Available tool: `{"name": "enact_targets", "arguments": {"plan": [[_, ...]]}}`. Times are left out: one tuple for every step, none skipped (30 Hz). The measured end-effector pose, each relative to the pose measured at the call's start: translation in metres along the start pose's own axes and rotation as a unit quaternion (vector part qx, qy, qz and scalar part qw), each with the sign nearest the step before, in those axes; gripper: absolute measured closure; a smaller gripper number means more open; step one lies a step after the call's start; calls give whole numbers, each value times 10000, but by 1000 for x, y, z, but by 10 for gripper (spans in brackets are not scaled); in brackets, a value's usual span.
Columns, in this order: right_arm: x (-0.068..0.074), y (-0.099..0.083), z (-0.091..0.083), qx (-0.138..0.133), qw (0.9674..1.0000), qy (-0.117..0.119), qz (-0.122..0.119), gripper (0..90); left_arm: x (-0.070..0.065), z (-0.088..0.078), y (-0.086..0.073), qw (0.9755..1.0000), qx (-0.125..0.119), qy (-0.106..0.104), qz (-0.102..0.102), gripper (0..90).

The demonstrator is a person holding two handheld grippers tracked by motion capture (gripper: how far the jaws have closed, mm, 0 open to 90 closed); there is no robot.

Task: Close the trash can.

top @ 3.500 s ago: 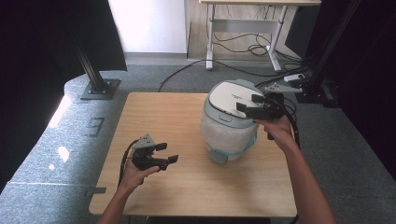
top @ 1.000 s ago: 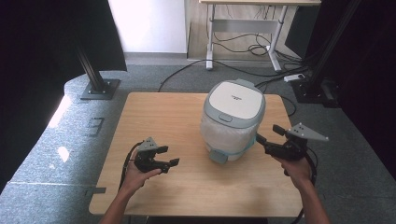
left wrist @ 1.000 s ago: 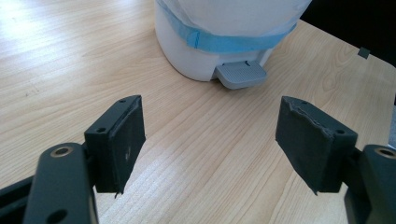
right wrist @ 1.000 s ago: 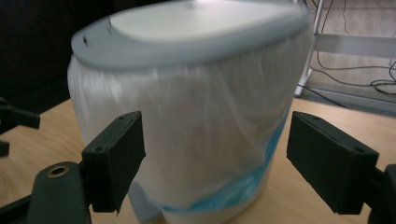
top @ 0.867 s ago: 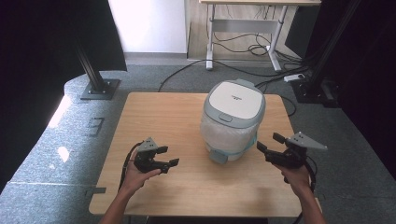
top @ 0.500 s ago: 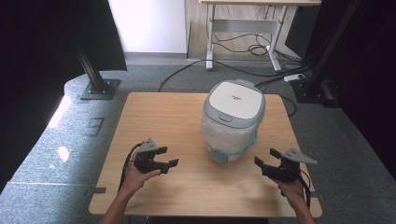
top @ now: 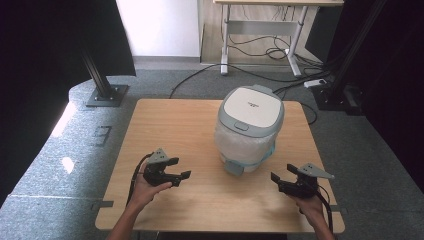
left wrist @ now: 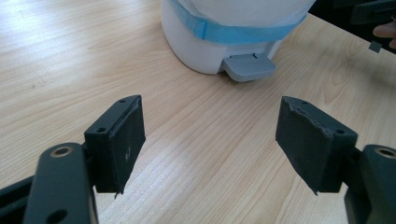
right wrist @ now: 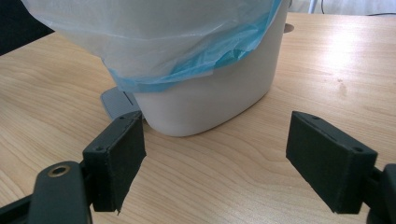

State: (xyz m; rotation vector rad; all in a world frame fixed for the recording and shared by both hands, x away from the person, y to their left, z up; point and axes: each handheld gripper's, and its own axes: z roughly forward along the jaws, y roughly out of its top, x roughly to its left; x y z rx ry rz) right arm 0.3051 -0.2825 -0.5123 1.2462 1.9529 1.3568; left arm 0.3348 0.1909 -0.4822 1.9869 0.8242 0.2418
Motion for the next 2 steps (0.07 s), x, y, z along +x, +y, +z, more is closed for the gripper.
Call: {"name": "enact_targets", "arguments": {"plan": [[0,0,0,-2,10000,-4,-4,190,0,0,0,10000,2,0,2,235],[0,0,0,4,10000,-2,-9,189,0,0,0,10000,5,-1,10,235]]}}
